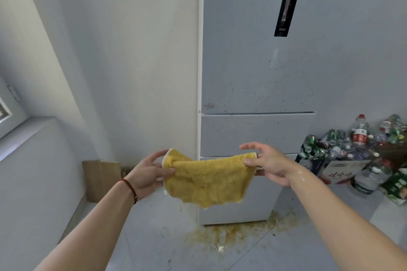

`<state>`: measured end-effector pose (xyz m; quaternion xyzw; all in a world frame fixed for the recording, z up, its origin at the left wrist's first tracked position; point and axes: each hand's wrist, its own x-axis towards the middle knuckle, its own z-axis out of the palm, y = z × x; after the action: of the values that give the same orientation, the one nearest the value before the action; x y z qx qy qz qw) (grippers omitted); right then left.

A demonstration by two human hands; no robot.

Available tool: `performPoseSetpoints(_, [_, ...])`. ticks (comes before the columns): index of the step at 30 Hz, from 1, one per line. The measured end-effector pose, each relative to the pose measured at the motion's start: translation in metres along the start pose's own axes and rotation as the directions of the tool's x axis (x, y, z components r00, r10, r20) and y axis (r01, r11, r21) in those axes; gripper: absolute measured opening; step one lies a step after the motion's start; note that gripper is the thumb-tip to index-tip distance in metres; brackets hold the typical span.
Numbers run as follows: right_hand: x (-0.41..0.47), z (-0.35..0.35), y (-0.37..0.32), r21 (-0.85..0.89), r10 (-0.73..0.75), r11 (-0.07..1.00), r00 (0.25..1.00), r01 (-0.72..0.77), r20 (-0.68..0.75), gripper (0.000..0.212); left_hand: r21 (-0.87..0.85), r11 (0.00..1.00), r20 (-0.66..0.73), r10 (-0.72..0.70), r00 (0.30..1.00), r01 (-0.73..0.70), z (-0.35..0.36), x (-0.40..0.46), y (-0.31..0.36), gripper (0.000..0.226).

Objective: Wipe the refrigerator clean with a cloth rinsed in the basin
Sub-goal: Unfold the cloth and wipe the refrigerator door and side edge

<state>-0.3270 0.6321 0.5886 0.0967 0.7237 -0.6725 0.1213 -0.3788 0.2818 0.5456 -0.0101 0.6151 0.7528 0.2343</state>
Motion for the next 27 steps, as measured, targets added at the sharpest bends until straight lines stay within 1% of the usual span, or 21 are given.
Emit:
performPoseSetpoints(2, [-0.001, -0.011, -0.006, -0.079, -0.043, 0.996, 0.999, 0.042, -0.01, 0.039, 0.07, 0.996, -0.01, 0.062, 0.998, -0.062, 0.012, 0.002, 0.016, 0.079])
performPoseSetpoints(3, [-0.001, -0.015, -0.009, -0.09, -0.088, 0.992, 0.996, 0.086, -0.022, 0.041, 0.06, 0.995, -0.007, 0.085, 0.996, -0.084, 0.017, 0.002, 0.021, 0.077])
performPoseSetpoints(4, [-0.002, -0.023, -0.015, -0.051, -0.139, 0.989, 0.99, 0.137, -0.022, 0.044, 0.027, 0.993, -0.005, 0.115, 0.993, -0.115, 0.026, 0.003, 0.028, 0.073])
performPoseSetpoints(5, [-0.001, -0.027, -0.018, 0.044, -0.176, 0.983, 0.984, 0.176, -0.004, 0.049, -0.022, 0.991, -0.006, 0.135, 0.991, -0.135, 0.032, 0.002, 0.033, 0.068])
performPoseSetpoints(6, [-0.002, -0.032, -0.022, 0.164, -0.201, 0.967, 0.979, 0.194, 0.03, 0.055, -0.065, 0.985, -0.019, 0.162, 0.987, -0.163, 0.039, 0.002, 0.037, 0.061])
performPoseSetpoints(7, [-0.004, -0.036, -0.024, 0.237, -0.215, 0.952, 0.974, 0.192, 0.076, 0.064, -0.099, 0.977, -0.037, 0.188, 0.981, -0.191, 0.046, 0.003, 0.04, 0.052])
performPoseSetpoints(8, [-0.005, -0.036, -0.024, 0.242, -0.211, 0.954, 0.97, 0.178, 0.117, 0.072, -0.113, 0.969, -0.061, 0.214, 0.975, -0.22, 0.053, 0.005, 0.043, 0.045])
performPoseSetpoints(9, [-0.004, -0.035, -0.02, 0.181, -0.198, 0.968, 0.97, 0.171, 0.142, 0.078, -0.099, 0.963, -0.097, 0.24, 0.966, -0.249, 0.059, 0.007, 0.046, 0.04])
performPoseSetpoints(10, [-0.003, -0.034, -0.016, 0.109, -0.188, 0.979, 0.973, 0.174, 0.136, 0.081, -0.05, 0.96, -0.135, 0.268, 0.954, -0.277, 0.065, 0.01, 0.048, 0.035])
performPoseSetpoints(12, [0.0, -0.033, -0.012, 0.016, -0.221, 0.975, 0.975, 0.221, 0.025, 0.074, 0.07, 0.942, -0.195, 0.337, 0.921, -0.33, 0.07, 0.013, 0.053, 0.029])
performPoseSetpoints(14, [0.001, -0.038, -0.016, -0.014, -0.272, 0.962, 0.96, 0.271, -0.071, 0.057, 0.163, 0.921, -0.222, 0.383, 0.896, -0.353, 0.069, 0.012, 0.058, 0.029])
performPoseSetpoints(16, [0.0, -0.046, -0.022, -0.021, -0.296, 0.955, 0.952, 0.295, -0.074, 0.045, 0.219, 0.904, -0.198, 0.41, 0.89, -0.368, 0.066, 0.009, 0.065, 0.029])
performPoseSetpoints(17, [-0.001, -0.05, -0.025, -0.015, -0.299, 0.954, 0.953, 0.298, -0.059, 0.044, 0.233, 0.9, -0.174, 0.412, 0.894, -0.369, 0.065, 0.007, 0.069, 0.029])
performPoseSetpoints(19, [-0.001, -0.054, -0.032, -0.012, -0.289, 0.957, 0.957, 0.289, -0.026, 0.049, 0.26, 0.896, -0.12, 0.399, 0.909, -0.359, 0.064, 0.004, 0.078, 0.031])
performPoseSetpoints(21, [0.0, -0.057, -0.042, -0.087, -0.284, 0.956, 0.958, 0.281, -0.029, 0.047, 0.33, 0.873, -0.065, 0.4, 0.914, -0.358, 0.063, 0.002, 0.087, 0.032])
performPoseSetpoints(23, [0.002, -0.058, -0.053, -0.191, -0.313, 0.937, 0.947, 0.294, -0.077, 0.032, 0.458, 0.809, -0.046, 0.436, 0.899, -0.369, 0.063, 0.004, 0.096, 0.028])
performPoseSetpoints(24, [0.003, -0.058, -0.058, -0.216, -0.33, 0.929, 0.938, 0.302, -0.108, 0.025, 0.517, 0.772, -0.05, 0.459, 0.887, -0.37, 0.064, 0.005, 0.1, 0.024])
performPoseSetpoints(26, [0.004, -0.059, -0.069, -0.165, -0.329, 0.938, 0.93, 0.303, -0.161, 0.02, 0.567, 0.739, -0.073, 0.486, 0.871, -0.364, 0.064, 0.008, 0.11, 0.019])
performPoseSetpoints(27, [0.004, -0.061, -0.074, -0.079, -0.306, 0.952, 0.936, 0.297, -0.174, 0.022, 0.566, 0.744, -0.095, 0.487, 0.868, -0.356, 0.064, 0.009, 0.114, 0.018])
